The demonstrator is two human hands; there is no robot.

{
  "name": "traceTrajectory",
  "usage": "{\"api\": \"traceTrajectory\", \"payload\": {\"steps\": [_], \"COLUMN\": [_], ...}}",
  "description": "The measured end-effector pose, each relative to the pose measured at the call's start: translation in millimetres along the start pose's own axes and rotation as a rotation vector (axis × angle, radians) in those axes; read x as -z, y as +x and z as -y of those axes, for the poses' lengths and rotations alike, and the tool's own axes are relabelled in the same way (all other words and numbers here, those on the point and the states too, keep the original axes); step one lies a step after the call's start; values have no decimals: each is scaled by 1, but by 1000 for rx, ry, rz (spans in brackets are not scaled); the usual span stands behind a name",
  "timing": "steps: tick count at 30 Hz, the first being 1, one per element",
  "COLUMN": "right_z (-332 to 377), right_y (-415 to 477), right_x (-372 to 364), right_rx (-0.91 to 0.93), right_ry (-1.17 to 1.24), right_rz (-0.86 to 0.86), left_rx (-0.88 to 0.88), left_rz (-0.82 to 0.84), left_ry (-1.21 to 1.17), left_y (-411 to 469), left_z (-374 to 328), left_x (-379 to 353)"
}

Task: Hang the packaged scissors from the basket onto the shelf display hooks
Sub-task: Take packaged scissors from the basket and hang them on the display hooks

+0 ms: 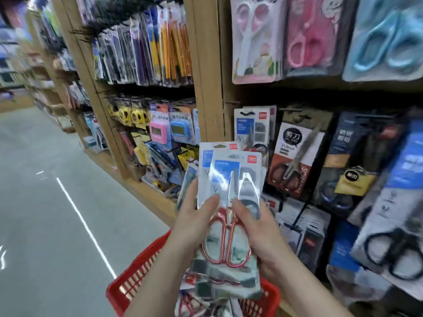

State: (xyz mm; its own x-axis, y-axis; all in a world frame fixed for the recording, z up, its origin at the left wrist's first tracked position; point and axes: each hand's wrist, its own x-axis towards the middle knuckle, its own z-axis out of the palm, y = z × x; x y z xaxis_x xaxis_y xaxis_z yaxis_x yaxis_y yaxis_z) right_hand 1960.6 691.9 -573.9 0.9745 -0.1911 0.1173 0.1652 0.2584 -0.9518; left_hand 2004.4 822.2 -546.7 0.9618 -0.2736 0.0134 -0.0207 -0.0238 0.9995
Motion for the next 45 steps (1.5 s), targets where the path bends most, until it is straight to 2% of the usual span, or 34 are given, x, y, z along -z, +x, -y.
{"api": "traceTrajectory", "payload": {"steps": [3,5,11,16,22,26,29,35,40,45], "right_z": [-13,-14,2,1,-3,1,1,8,22,29], "right_y": [2,3,0,-1,-8,-12,-18,-21,-18,-13], "right_x": [10,16,19,19,13,20,26,43,61,67], "right_rx": [-17,-64,-18,55,14,-42,-44,-48,15,52], "right_ry": [-42,-66,-246,-123,-47,-79,-211,-371,-487,-519], "right_rz": [-106,-118,-210,-267,-164,-98,-99,-154,-199,-229], "left_rx": [-13,16,110,52,97,178,206,62,10,-29], "left_rz": [23,10,-140,-227,-377,-343,-285,-246,-170,-83], "left_ry": [50,13,-101,-164,-330,-333,-247,-150,-203,-157], "left_y": [-1,-2,1,3,5,2,4,14,40,75], "left_z": [2,2,8,8,13,19,20,-3,-25,-34], "left_x": [-9,-14,-20,-19,-11,-7,-5,5,-2,-29]}}
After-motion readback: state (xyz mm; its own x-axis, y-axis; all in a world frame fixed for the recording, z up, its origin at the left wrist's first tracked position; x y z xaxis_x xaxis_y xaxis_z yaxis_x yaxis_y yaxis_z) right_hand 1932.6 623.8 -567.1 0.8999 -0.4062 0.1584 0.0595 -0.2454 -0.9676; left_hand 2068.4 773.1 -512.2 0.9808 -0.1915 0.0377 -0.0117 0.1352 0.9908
